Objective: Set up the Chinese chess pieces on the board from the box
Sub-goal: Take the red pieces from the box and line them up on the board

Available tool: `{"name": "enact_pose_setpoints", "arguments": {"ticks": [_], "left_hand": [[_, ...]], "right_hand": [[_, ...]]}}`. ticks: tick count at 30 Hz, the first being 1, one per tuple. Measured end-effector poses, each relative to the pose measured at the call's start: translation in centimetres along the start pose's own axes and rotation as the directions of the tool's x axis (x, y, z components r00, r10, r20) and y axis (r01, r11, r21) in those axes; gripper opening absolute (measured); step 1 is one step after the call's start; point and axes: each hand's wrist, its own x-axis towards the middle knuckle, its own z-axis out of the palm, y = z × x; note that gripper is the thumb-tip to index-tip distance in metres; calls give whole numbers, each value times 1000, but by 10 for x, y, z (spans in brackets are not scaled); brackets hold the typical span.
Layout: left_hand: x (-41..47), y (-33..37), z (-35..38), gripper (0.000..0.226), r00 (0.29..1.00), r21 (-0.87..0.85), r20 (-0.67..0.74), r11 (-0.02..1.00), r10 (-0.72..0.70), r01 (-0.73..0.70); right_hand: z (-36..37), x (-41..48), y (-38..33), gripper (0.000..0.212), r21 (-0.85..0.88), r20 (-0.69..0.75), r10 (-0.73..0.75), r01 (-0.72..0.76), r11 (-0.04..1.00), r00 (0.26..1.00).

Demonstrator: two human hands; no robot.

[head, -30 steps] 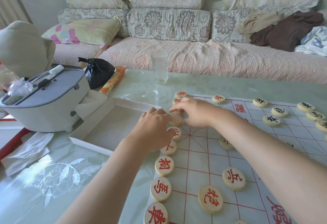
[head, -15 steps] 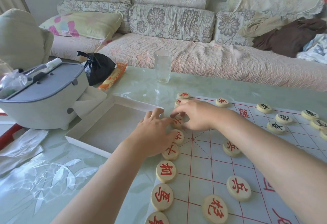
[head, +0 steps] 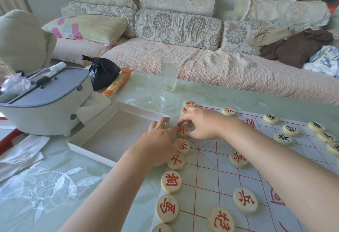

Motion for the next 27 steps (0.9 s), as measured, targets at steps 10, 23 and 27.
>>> {"name": "enact_pose_setpoints", "arguments": {"ticks": [10, 23, 27], "left_hand": [[3, 0, -1, 49, 996, 6, -78, 1000, 30, -30], [58, -1, -10, 45, 984, 68, -134, 992, 118, -109], [64, 0, -4, 47, 982, 109, -96, 983, 162, -151]], "right_hand": [[-4, -4, 12, 41, 153, -88, 100, -85, 985, 991], [13, 15, 23, 35, 302, -158, 411, -352, 886, 898], [20, 21, 23, 36, 363, -155, 422, -346, 865, 893]]}}
